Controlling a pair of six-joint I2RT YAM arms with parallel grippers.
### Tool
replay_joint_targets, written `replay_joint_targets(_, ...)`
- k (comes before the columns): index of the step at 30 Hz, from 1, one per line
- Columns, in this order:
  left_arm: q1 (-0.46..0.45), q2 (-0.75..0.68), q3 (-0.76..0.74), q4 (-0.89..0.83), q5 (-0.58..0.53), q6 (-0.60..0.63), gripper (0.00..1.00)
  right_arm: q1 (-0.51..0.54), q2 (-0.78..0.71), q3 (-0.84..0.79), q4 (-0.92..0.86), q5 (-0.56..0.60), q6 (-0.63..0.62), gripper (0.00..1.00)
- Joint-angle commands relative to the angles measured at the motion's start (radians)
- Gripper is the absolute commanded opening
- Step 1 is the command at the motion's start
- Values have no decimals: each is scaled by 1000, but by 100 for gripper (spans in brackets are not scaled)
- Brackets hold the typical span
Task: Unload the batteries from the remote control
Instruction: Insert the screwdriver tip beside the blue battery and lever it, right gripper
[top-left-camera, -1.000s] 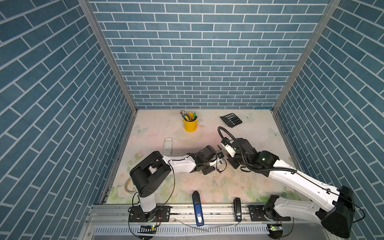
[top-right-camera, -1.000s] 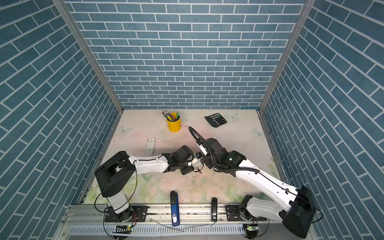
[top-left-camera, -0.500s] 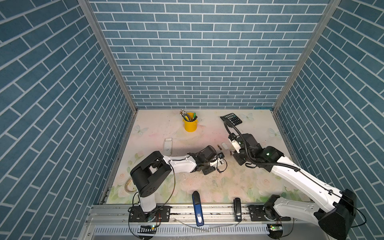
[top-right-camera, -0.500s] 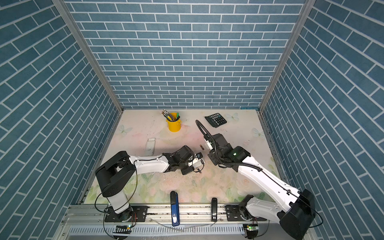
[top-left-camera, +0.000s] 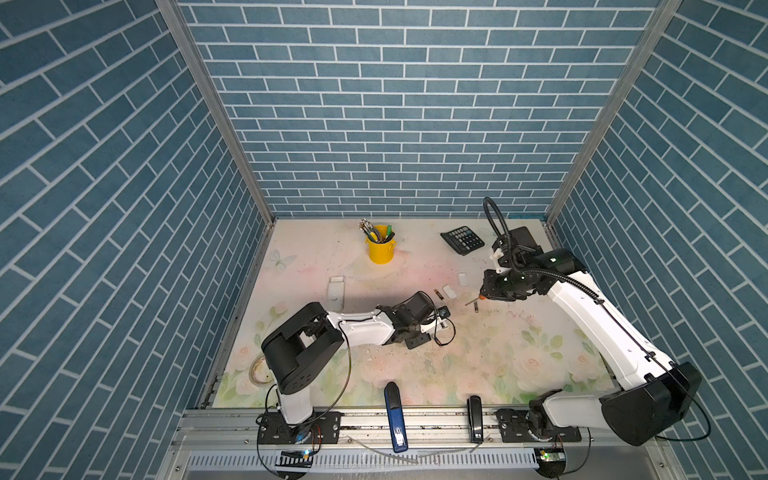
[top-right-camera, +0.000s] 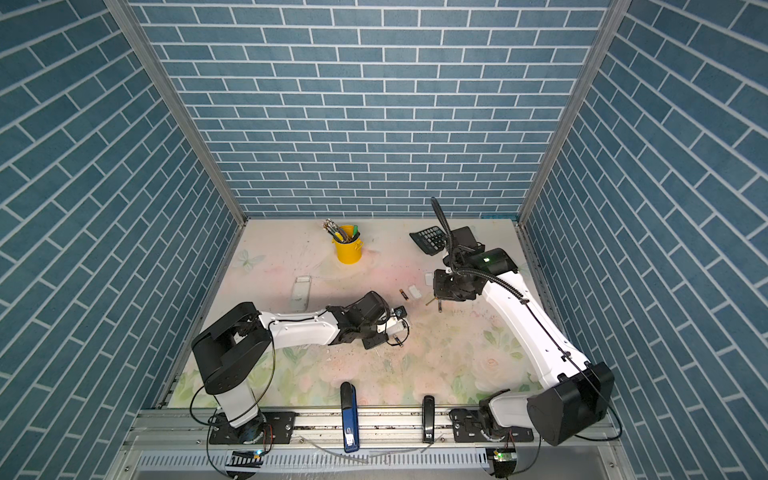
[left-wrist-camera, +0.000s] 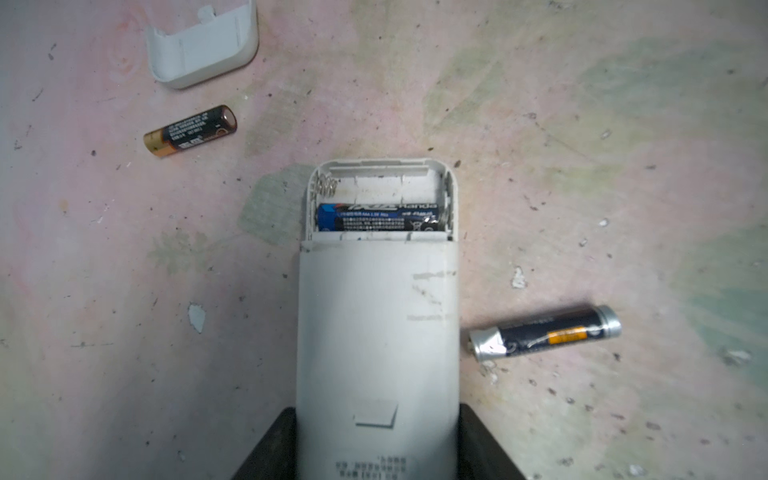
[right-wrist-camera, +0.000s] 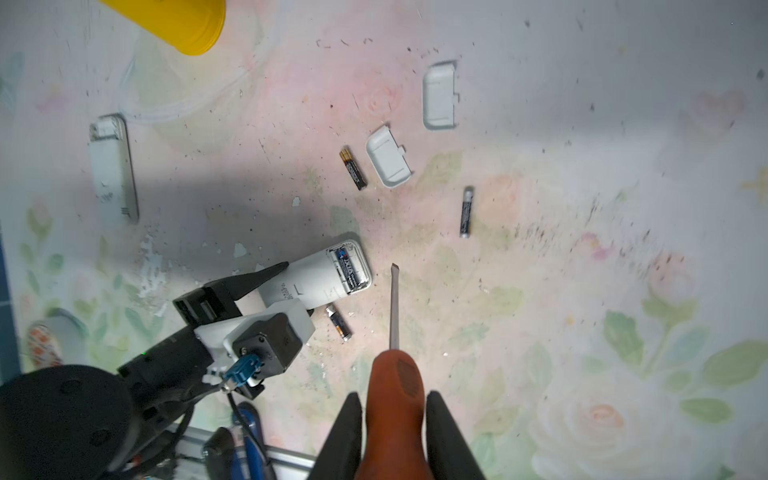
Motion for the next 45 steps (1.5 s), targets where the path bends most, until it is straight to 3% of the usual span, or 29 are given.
replay_joint_targets(1,-2,31,-12,-85,-38,44,2,-49,3,14,-22,-158,154,0)
replay_joint_targets(5,-3,46,4,-76,-15,58,2,-98,3,-91,102,-280,193,0)
replay_joint_targets(14,-2,95,44,-111,-9,69,2,-171,32,-361,336,-415,157,0)
replay_joint_targets(26,-2,105,39,-137,-22,62,0,-244,58,-330,328,-458,61,0)
replay_joint_targets(45,-3,101,28,-119,-31,66,0,-251,151,-309,362,-477,2,0)
